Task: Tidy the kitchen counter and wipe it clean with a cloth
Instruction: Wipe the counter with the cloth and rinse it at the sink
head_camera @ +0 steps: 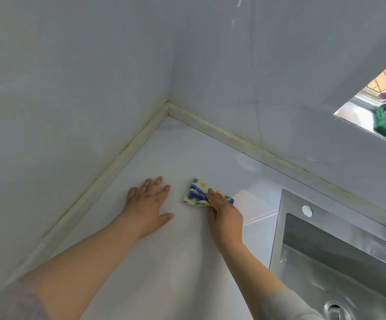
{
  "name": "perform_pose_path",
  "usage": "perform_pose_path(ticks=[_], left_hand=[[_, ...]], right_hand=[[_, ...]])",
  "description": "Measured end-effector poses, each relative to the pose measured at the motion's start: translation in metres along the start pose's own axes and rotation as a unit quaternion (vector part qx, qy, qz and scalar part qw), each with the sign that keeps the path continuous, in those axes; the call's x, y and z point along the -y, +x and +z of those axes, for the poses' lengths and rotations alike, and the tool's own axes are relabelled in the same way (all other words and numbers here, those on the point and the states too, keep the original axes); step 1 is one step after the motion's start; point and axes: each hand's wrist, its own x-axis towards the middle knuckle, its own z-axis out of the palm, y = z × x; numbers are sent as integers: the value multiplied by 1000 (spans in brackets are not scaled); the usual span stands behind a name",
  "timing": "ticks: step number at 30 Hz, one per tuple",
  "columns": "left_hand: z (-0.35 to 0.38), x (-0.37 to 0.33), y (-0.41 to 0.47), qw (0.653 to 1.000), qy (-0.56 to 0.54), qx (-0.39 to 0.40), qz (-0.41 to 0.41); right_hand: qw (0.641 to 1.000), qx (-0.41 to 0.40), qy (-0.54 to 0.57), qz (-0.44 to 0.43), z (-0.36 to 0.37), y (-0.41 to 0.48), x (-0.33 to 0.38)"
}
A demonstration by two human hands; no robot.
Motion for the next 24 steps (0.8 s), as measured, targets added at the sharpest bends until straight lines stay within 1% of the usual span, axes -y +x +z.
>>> perform_pose_path(ticks=[3,10,13,14,17,21,23,24], left_hand=[[10,16,-44,1000,-2,-23,17],[49,55,-164,999,-9,34,40],[64,68,-201,998,-27,39,44],[71,70,-207,998,-36,42,41],[87,78,-229,998,-16,51,42],[93,84,-242,997,-1,63,49],[90,82,-243,996,-1,63,55],[87,80,-243,996,-6,62,58]], right_hand=[[1000,-7,0,11,7,-58,21],[999,-27,-9,19,22,-188,71],[999,-45,-28,8,22,-238,100],[999,-41,-26,23,24,-250,103],[994,26,9,108,26,-280,118],[986,110,40,118,10,-290,133],[976,124,107,144,-4,-284,136],[971,115,132,161,-12,-279,135]])
